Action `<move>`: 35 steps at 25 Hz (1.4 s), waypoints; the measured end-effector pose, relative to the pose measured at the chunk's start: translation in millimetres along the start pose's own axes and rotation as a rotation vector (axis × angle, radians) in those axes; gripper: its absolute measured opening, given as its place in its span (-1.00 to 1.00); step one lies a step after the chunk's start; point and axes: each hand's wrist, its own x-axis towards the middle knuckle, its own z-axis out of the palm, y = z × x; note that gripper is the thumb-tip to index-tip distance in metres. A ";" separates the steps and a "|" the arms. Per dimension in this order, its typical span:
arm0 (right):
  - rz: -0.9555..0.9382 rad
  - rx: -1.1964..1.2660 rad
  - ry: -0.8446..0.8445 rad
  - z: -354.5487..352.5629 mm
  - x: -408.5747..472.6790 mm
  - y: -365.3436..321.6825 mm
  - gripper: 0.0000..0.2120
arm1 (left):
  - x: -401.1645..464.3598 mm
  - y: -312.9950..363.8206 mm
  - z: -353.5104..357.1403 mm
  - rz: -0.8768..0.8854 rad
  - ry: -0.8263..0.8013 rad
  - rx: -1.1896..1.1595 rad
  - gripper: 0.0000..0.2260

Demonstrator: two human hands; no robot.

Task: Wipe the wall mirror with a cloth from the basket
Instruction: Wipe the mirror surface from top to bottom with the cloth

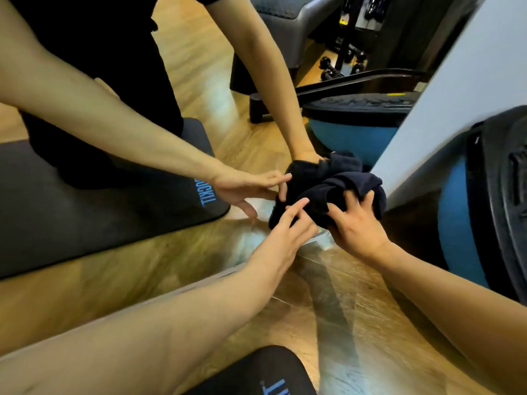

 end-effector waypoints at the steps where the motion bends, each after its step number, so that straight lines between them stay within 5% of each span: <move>1: -0.012 0.007 0.012 -2.2 3.0 -6.4 -0.35 | -6.6 -0.8 1.4 0.009 0.005 0.004 -0.41; 15: -0.054 0.106 0.093 -3.7 38.5 -157.0 -0.34 | -148.3 2.6 48.9 0.000 -0.062 0.139 -0.45; 35: -0.140 0.240 0.122 -28.3 116.5 -488.7 -0.45 | -457.7 16.6 175.9 -0.366 -0.188 0.086 -0.47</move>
